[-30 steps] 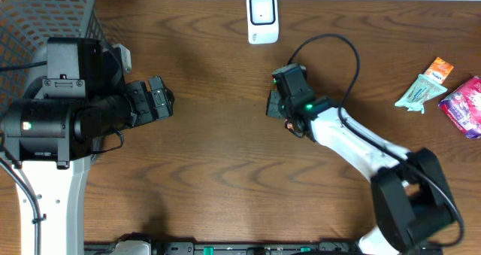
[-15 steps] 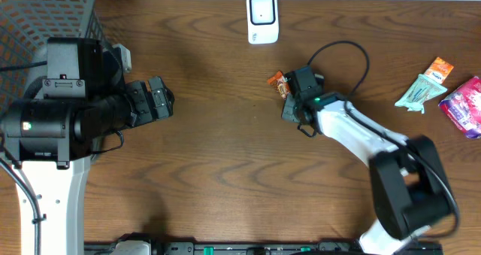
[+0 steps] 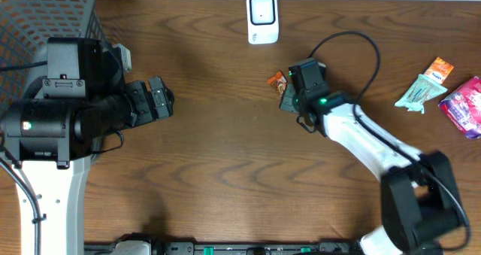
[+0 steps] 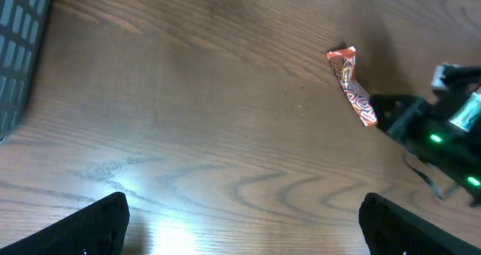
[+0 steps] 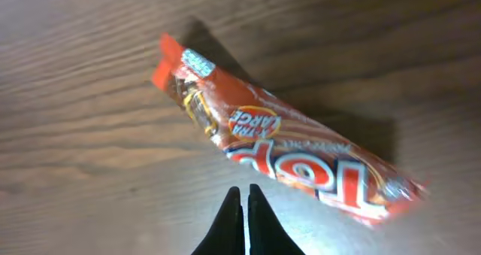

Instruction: Scan the item barcode

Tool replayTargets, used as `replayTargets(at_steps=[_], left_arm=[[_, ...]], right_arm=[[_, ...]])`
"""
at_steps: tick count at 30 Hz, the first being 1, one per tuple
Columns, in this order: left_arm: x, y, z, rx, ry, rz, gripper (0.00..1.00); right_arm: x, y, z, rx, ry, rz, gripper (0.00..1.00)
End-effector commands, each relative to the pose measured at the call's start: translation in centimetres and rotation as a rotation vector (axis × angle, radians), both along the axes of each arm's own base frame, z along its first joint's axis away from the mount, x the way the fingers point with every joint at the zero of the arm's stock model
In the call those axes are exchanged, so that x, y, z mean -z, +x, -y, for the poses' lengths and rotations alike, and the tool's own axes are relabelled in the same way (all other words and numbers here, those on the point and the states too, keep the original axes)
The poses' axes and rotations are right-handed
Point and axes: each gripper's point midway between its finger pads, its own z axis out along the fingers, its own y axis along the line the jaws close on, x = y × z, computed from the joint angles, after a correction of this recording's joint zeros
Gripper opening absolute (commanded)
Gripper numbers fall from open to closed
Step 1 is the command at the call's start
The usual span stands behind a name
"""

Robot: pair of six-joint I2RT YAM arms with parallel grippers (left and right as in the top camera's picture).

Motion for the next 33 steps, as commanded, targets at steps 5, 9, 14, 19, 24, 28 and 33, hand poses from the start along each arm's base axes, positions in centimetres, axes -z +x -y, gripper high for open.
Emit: replayTargets(at_steps=[5, 9, 14, 19, 24, 28, 33], left_arm=[[-0.5, 0.1, 0.1, 0.013, 0.001, 0.019, 0.98], [-0.5, 0.1, 0.1, 0.013, 0.001, 0.019, 0.98], [-0.5, 0.1, 0.1, 0.013, 0.001, 0.019, 0.98], [-0.5, 0.1, 0.1, 0.013, 0.001, 0.019, 0.98], [-0.5, 0.1, 0.1, 0.013, 0.001, 0.019, 0.98], [-0.5, 0.1, 0.1, 0.013, 0.001, 0.019, 0.98], [-0.5, 0.1, 0.1, 0.013, 0.001, 0.019, 0.98]], right_arm=[[5.8, 1.5, 1.4, 0.059, -0.048, -0.048, 0.01], [6.9, 2.3, 5.2, 0.162, -0.177, -0.028, 0.01], [4.4, 3.7, 6.7, 0.103, -0.22, 0.017, 0.01], [0.5, 3.8, 4.3, 0.033, -0.108, 0.077, 0.01], [-1.8, 4.6, 2.2, 0.016, 0.025, 0.137, 0.08], [-0.9, 4.6, 2.2, 0.054, 0.047, 0.117, 0.1], [0.4, 5.0, 1.9, 0.053, 0.053, 0.109, 0.54]])
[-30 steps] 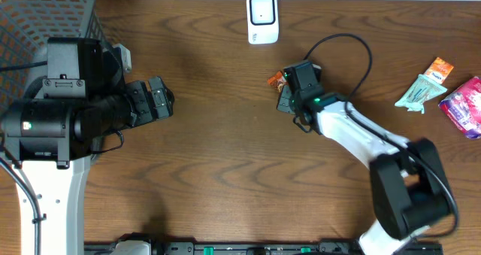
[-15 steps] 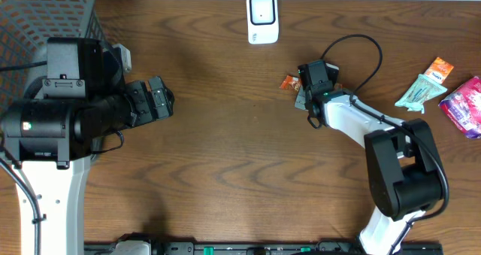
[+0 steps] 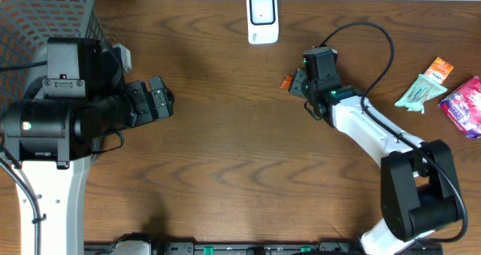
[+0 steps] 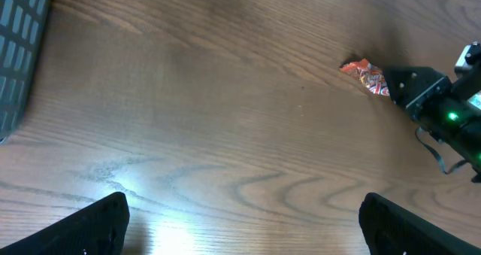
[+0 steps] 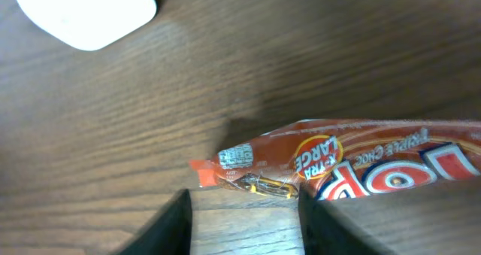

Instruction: Scan the item barcode

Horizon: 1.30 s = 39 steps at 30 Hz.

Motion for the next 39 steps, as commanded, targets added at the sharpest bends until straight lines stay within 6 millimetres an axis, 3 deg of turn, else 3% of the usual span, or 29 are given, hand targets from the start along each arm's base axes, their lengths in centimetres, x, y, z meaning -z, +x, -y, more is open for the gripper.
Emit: replayTargets(at_steps=[1, 3, 8, 9, 12, 16, 20, 21, 24, 27, 32, 39], left_arm=[[-0.5, 0.1, 0.1, 0.013, 0.001, 0.018, 0.97], [-0.5, 0.1, 0.1, 0.013, 0.001, 0.018, 0.98], [-0.5, 0.1, 0.1, 0.013, 0.001, 0.018, 0.98], [-0.5, 0.1, 0.1, 0.013, 0.001, 0.018, 0.98], [-0.5, 0.1, 0.1, 0.013, 0.001, 0.018, 0.98], [-0.5, 0.1, 0.1, 0.013, 0.001, 0.018, 0.98], [-0.5, 0.1, 0.1, 0.013, 0.001, 0.018, 0.98], [-0.5, 0.1, 0.1, 0.013, 0.001, 0.018, 0.98], [-0.5, 0.1, 0.1, 0.013, 0.001, 0.018, 0.98], [-0.5, 0.1, 0.1, 0.013, 0.001, 0.018, 0.98], [-0.5, 0.1, 0.1, 0.013, 0.001, 0.018, 0.98], [-0.5, 0.1, 0.1, 0.013, 0.001, 0.018, 0.98]], right_arm=[[1.4, 0.5, -0.5, 0.005, 0.019, -0.013, 0.64], [1.7, 1.0, -0.8, -0.011, 0.02, 0.005, 0.8], [1.7, 2.6, -2.5, -0.243, -0.085, 0.106, 0.81], [2.1, 2.6, -2.4, -0.252, -0.096, 0.103, 0.79], [3.7, 2.3, -2.7, -0.272, -0.095, 0.069, 0.47], [5.7, 1.8, -3.2, -0.324, -0.108, 0.034, 0.52], [5.9, 1.8, -3.5, -0.411, -0.185, 0.053, 0.56], [5.9, 1.8, -3.5, -0.422, -0.193, 0.055, 0.53], [6.6, 0.9, -3.4, -0.435, -0.191, 0.011, 0.17], [7.0, -0.4, -3.9, -0.469, -0.163, -0.041, 0.04], [5.3, -2.6, -5.1, -0.526, -0.124, -0.083, 0.01], [-0.6, -6.0, -6.1, -0.571, -0.118, -0.073, 0.01]])
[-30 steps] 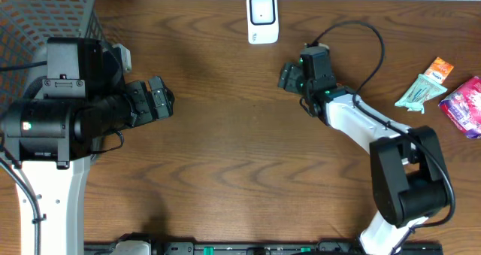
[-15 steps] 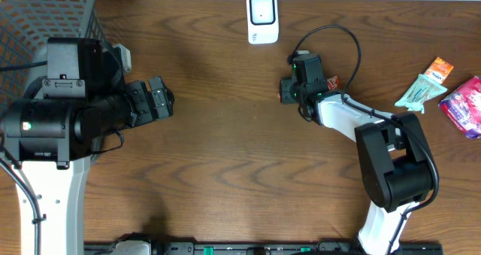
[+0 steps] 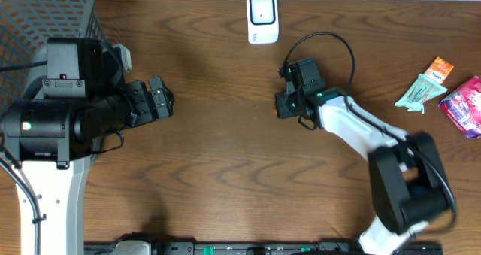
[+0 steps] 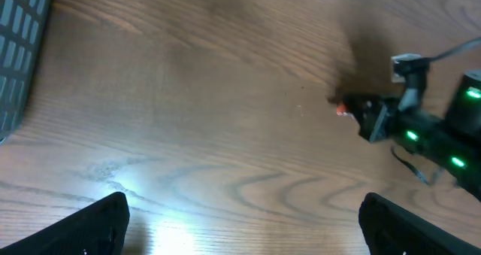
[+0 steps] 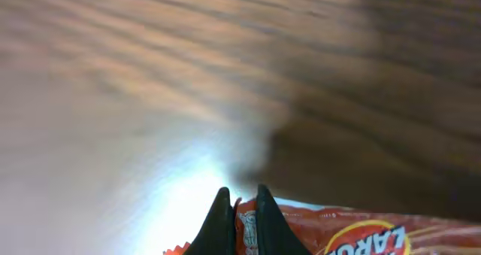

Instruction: Scan the item barcode

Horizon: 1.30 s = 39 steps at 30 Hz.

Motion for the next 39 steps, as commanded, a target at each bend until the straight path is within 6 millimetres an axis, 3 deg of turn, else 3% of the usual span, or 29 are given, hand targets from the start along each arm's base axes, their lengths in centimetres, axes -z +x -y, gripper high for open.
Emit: replayTargets(at_steps=[1, 7, 12, 13, 14, 15, 16, 18, 23, 26, 29, 33, 34, 36, 39], left_arm=[[-0.5, 0.1, 0.1, 0.013, 0.001, 0.019, 0.98], [-0.5, 0.1, 0.1, 0.013, 0.001, 0.019, 0.98], [-0.5, 0.1, 0.1, 0.013, 0.001, 0.019, 0.98], [-0.5, 0.1, 0.1, 0.013, 0.001, 0.019, 0.98], [-0.5, 0.1, 0.1, 0.013, 0.001, 0.019, 0.98], [-0.5, 0.1, 0.1, 0.013, 0.001, 0.019, 0.98], [-0.5, 0.1, 0.1, 0.013, 0.001, 0.019, 0.98], [-0.5, 0.1, 0.1, 0.013, 0.001, 0.019, 0.98], [-0.5, 0.1, 0.1, 0.013, 0.001, 0.019, 0.98], [-0.5, 0.1, 0.1, 0.013, 0.001, 0.019, 0.98], [-0.5, 0.1, 0.1, 0.013, 0.001, 0.019, 0.98], [-0.5, 0.1, 0.1, 0.013, 0.001, 0.019, 0.98], [-0.5, 0.1, 0.1, 0.013, 0.001, 0.019, 0.98], [-0.5, 0.1, 0.1, 0.013, 0.001, 0.019, 0.98], [-0.5, 0.1, 0.1, 0.013, 0.001, 0.019, 0.98]], right_arm=[[-4.6, -1.9, -0.9, -0.036, 0.034, 0.034, 0.01], [-3.4, -5.1, 0.5, 0.037, 0.008, -0.123, 0.01], [-1.6, -7.2, -0.3, -0.001, 0.038, -0.249, 0.01], [-1.2, -7.1, -0.3, 0.013, 0.04, -0.259, 0.06], [-0.9, -7.0, -0.1, 0.033, 0.037, -0.262, 0.18], [-0.7, -6.6, 0.1, 0.062, 0.033, -0.26, 0.55], [-0.6, -6.2, 0.4, 0.09, 0.03, -0.253, 0.79], [-0.6, -5.5, 1.1, 0.127, 0.024, -0.236, 0.9], [-3.1, -3.9, 3.1, 0.19, 0.022, -0.22, 0.86], [-5.2, -4.2, 4.6, 0.227, 0.003, -0.269, 0.64], [-6.1, -6.2, 5.6, 0.225, -0.043, -0.36, 0.53], [-5.5, -9.1, 7.7, 0.201, -0.176, -0.453, 0.57], [-5.2, -9.5, 9.7, 0.228, -0.284, -0.448, 0.68], [-5.1, -9.0, 10.8, 0.249, -0.337, -0.418, 0.7], [-4.7, -7.5, 11.0, 0.274, -0.298, -0.369, 0.85]])
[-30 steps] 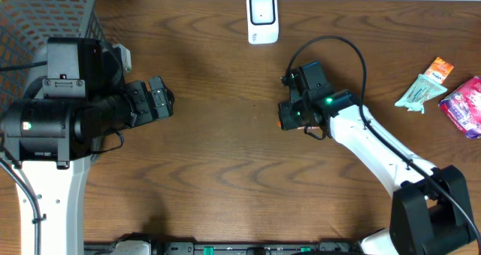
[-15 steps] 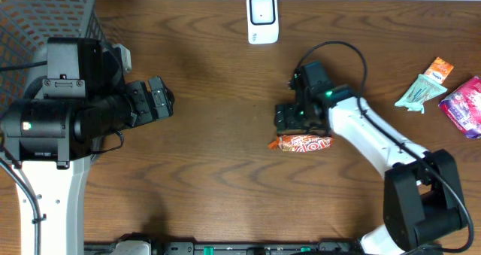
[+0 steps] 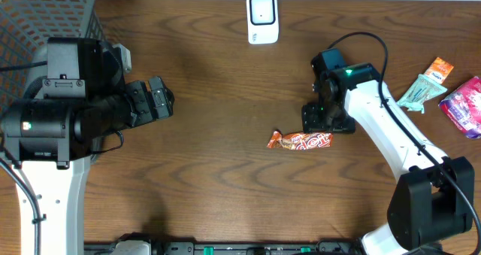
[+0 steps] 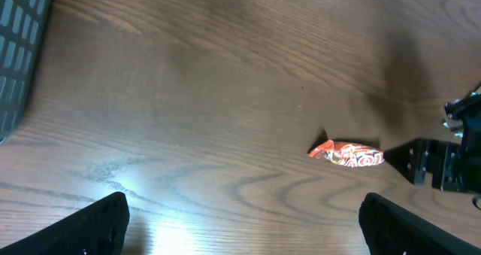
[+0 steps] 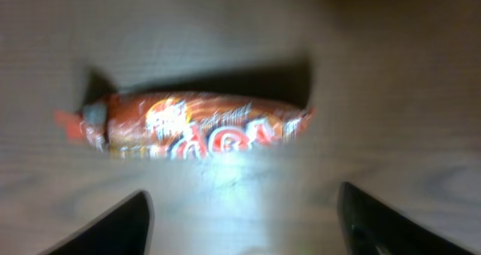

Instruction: Scan the item barcode

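An orange candy bar (image 3: 299, 141) lies flat on the brown table, crosswise in the right wrist view (image 5: 188, 127) and small in the left wrist view (image 4: 347, 153). The white scanner (image 3: 262, 18) stands at the table's far edge. My right gripper (image 3: 328, 118) hovers just behind the bar's right end, open (image 5: 244, 217), nothing between its fingers. My left gripper (image 3: 161, 97) stays far left, open (image 4: 242, 225), over bare wood. The picture is too blurred to show a barcode.
A grey wire basket (image 3: 45, 14) fills the far left corner behind the left arm. At the right edge lie a pale green packet (image 3: 421, 92), a small orange packet (image 3: 440, 68) and a pink packet (image 3: 466, 106).
My right gripper was shut on the bar's end, farther back and to the left. It is now open, and the bar lies flat on the table nearer the front. The left arm has not moved.
First my right gripper was shut just short of the bar, which lay slanted below the scanner. Then it stood open at the bar, now turned crosswise. Then it was shut on the wrapper's end. Now the bar lies released mid-table, the gripper open behind it.
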Tool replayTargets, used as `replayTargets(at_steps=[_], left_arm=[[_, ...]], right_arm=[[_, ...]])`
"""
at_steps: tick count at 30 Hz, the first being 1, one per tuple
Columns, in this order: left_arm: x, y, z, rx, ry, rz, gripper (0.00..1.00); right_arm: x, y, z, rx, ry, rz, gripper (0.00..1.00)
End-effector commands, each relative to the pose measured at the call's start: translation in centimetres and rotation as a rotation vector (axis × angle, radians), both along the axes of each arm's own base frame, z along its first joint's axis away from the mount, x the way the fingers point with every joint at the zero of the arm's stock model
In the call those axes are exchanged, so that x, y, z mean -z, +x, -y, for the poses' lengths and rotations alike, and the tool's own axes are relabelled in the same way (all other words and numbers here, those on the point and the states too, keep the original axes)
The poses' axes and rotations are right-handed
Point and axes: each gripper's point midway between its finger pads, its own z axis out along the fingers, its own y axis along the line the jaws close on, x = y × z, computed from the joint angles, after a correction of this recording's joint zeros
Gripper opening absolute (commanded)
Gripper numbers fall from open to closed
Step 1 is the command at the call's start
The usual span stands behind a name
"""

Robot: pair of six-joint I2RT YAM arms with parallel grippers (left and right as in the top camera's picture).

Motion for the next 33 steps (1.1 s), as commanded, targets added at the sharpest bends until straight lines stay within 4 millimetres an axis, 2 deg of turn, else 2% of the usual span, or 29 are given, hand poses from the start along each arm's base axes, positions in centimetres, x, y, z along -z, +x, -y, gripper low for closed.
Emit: replayTargets(at_steps=[1, 4, 8, 11, 13, 20, 21, 26, 27, 28, 29, 33], left_arm=[[-0.5, 0.1, 0.1, 0.013, 0.001, 0.018, 0.98], [-0.5, 0.1, 0.1, 0.013, 0.001, 0.018, 0.98], [-0.5, 0.1, 0.1, 0.013, 0.001, 0.018, 0.98], [-0.5, 0.1, 0.1, 0.013, 0.001, 0.018, 0.98], [-0.5, 0.1, 0.1, 0.013, 0.001, 0.018, 0.98], [-0.5, 0.1, 0.1, 0.013, 0.001, 0.018, 0.98], [-0.5, 0.1, 0.1, 0.013, 0.001, 0.018, 0.98], [-0.5, 0.1, 0.1, 0.013, 0.001, 0.018, 0.98], [-0.5, 0.1, 0.1, 0.013, 0.001, 0.018, 0.98], [-0.5, 0.1, 0.1, 0.013, 0.001, 0.018, 0.98], [-0.5, 0.1, 0.1, 0.013, 0.001, 0.018, 0.98], [-0.5, 0.1, 0.1, 0.013, 0.001, 0.018, 0.98]], right_arm=[[0.2, 1.7, 2.2, 0.034, -0.061, 0.076, 0.86], [0.8, 2.3, 2.5, 0.044, 0.028, 0.082, 0.86], [1.7, 1.9, 0.6, -0.069, 0.292, 0.065, 0.89], [3.4, 0.8, 2.2, -0.013, 0.31, 0.031, 0.9], [4.2, 0.4, 2.4, 0.007, 0.334, 0.027, 0.9], [6.6, 0.0, 0.8, -0.01, 0.46, 0.079, 0.88], [6.9, -0.1, 0.6, -0.012, 0.473, 0.085, 0.85], [7.8, -1.2, -0.6, 0.071, 0.555, 0.06, 0.5], [8.0, -1.4, -0.8, 0.08, 0.556, 0.051, 0.39], [8.0, -1.7, -1.0, 0.089, 0.557, 0.036, 0.1], [8.1, -2.0, -1.2, 0.103, 0.557, 0.021, 0.01], [7.7, -2.6, -2.0, 0.212, 0.593, -0.042, 0.01]])
